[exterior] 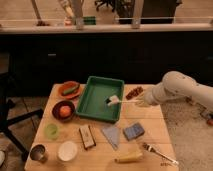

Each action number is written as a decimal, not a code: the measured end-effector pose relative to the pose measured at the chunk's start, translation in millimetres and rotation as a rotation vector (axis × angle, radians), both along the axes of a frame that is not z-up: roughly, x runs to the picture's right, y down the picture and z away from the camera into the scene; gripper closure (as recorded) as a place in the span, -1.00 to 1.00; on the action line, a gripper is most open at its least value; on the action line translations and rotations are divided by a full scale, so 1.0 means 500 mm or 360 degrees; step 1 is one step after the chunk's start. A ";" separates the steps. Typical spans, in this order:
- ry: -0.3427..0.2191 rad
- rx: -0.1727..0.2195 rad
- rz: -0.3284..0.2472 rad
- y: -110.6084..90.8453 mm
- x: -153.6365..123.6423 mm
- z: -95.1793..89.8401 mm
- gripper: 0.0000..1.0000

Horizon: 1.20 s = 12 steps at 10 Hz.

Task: Place brush in tray

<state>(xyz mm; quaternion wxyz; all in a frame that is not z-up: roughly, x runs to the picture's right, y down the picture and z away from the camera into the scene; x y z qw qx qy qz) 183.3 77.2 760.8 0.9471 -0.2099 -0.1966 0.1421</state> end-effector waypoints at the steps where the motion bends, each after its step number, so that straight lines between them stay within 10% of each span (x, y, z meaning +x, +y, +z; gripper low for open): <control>1: 0.0016 -0.0009 0.0046 -0.005 -0.005 0.004 0.66; 12: 0.0024 -0.0207 0.0411 -0.041 -0.277 0.042 0.66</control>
